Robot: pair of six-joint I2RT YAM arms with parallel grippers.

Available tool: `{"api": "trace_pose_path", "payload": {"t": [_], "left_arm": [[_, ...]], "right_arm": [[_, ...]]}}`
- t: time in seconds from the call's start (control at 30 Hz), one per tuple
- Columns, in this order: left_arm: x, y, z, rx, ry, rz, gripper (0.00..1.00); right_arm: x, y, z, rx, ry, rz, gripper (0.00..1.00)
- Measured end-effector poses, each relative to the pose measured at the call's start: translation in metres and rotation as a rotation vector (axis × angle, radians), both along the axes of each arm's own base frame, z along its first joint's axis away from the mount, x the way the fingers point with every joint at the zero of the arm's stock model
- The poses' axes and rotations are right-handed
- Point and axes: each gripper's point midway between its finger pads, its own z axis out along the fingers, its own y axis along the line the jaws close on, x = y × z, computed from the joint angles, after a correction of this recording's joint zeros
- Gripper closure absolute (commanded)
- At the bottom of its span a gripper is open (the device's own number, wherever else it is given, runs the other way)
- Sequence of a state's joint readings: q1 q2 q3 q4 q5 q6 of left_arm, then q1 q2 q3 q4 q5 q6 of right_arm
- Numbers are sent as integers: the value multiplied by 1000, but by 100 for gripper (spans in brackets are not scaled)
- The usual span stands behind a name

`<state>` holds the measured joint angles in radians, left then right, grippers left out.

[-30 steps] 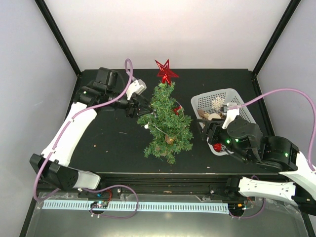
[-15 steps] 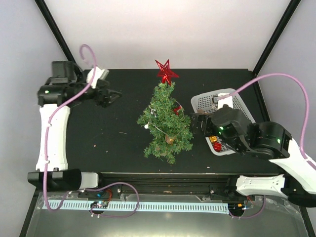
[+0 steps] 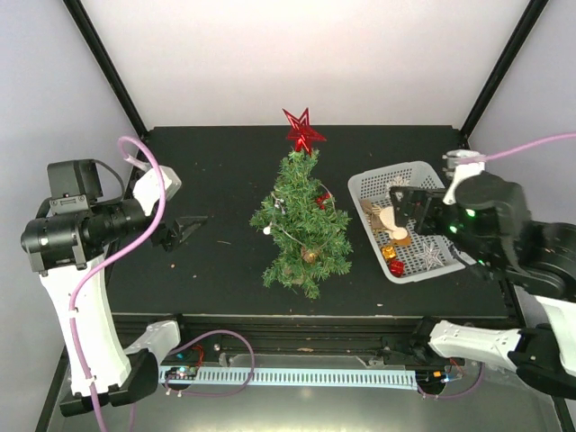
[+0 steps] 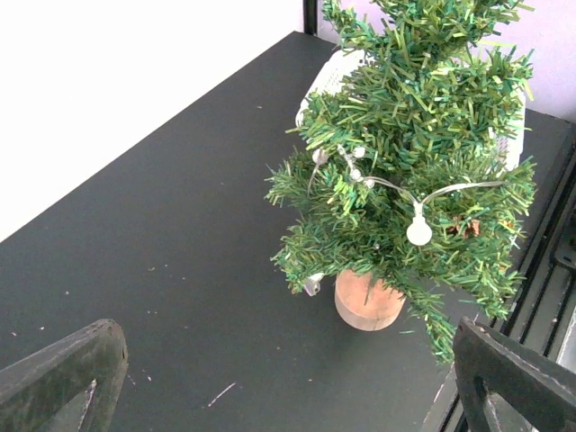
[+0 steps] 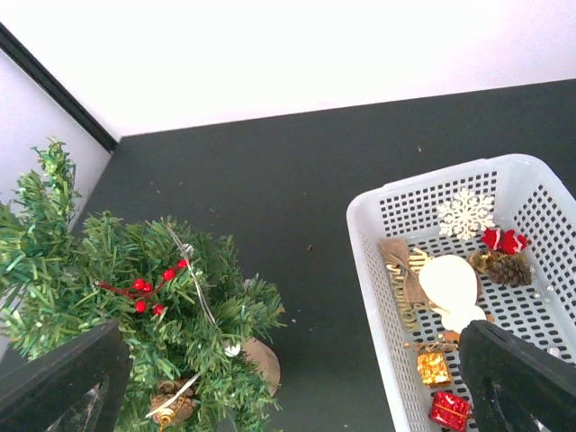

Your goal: Decorate the small christmas tree

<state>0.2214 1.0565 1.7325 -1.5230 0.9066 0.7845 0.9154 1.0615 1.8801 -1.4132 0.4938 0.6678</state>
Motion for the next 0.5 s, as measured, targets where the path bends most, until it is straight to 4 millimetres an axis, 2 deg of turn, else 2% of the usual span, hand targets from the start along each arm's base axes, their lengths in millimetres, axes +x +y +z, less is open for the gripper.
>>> {"api": "trace_pose_path", "payload": {"t": [0.07, 0.23, 0.3, 0.37, 0.5], "left_arm": [[-4, -1, 0, -4, 2, -1, 1], [-2, -2, -1, -27, 33, 7, 1], [-1, -1, -4, -36, 51, 12, 1], [-1, -1, -5, -42, 63, 16, 1], [-4, -2, -5, -48, 67, 22, 1]], "right_arm": [[-9, -13, 4, 41, -22, -12, 0], [-46, -67, -6, 151, -72, -55, 0], [-55, -81, -7, 174, -88, -64, 0], [-58, -86, -9, 172, -89, -69, 0], [-51, -74, -26, 116, -53, -53, 0]]}}
